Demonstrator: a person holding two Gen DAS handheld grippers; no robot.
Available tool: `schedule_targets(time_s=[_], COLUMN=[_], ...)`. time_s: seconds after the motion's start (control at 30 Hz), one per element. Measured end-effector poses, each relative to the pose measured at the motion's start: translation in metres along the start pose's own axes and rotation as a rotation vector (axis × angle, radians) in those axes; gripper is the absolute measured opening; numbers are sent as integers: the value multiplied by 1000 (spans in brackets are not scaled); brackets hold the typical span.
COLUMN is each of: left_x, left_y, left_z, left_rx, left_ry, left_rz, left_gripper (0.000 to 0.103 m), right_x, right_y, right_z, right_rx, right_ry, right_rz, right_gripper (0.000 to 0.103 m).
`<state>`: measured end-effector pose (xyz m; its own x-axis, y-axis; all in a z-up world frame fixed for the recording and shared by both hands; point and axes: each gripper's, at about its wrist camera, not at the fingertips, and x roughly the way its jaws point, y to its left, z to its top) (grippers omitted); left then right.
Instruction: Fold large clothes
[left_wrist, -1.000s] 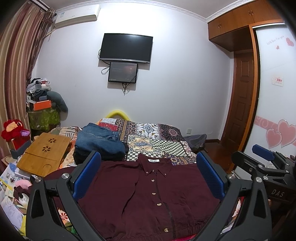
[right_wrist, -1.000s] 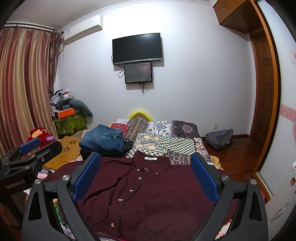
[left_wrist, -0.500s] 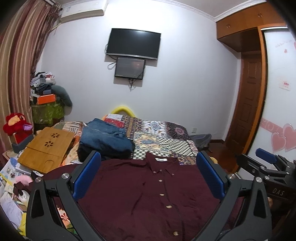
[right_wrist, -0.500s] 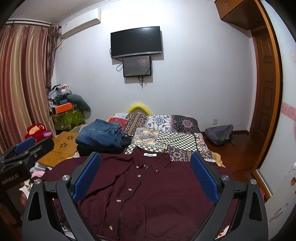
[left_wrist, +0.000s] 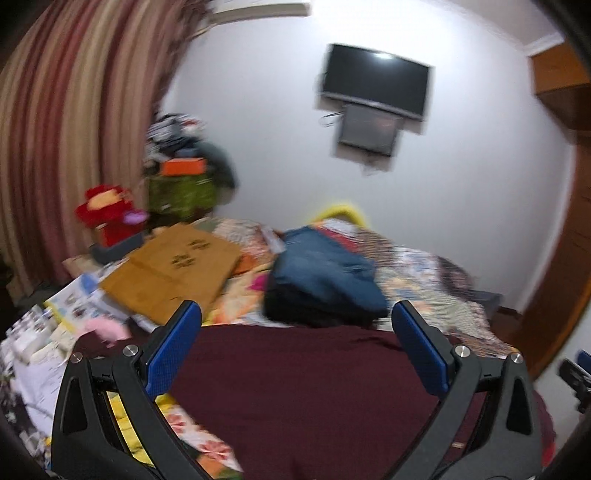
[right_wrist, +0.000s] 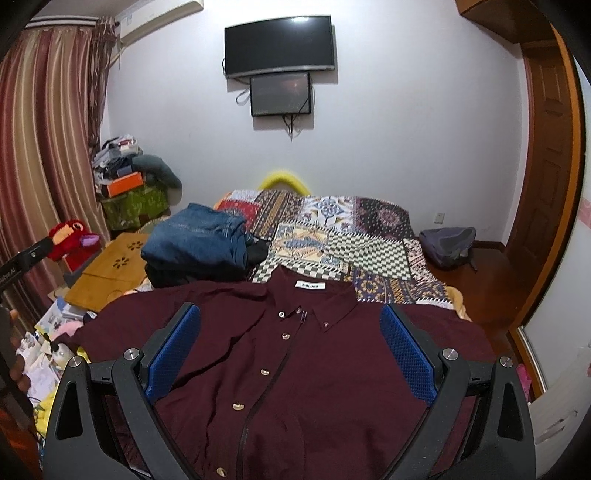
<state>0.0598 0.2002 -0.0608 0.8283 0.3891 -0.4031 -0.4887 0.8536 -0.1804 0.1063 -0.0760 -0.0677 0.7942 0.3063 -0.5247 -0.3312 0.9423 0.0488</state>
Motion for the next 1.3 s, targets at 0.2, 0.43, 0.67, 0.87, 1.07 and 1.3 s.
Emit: schedule_targets(time_s=[0.2,0.43,0.67,0.87,1.07,1.3], left_x=[55,114,162,193,198,190], left_y=[73,156,210,242,233,208], left_z=[-18,-56,-103,-140,-136,-116], left_rx=[-134,-389,-577,-771,-727,-528], left_ry=[140,352,502,581,552,491], left_rz=[107,108,82,9,6,155], left_gripper=[103,103,93,82,46,17], right_x=[30,66,100,119,130,128], right_y=[5,13,21,28,33,36], right_z=[2,4,-4,-11,-12,-10], right_rx=[1,1,-5,-18,-27,-39], right_ry=[77,167,271,338,366,363], right_rz=[6,12,22,24,28,40], right_gripper=[97,97,97,97,97,97])
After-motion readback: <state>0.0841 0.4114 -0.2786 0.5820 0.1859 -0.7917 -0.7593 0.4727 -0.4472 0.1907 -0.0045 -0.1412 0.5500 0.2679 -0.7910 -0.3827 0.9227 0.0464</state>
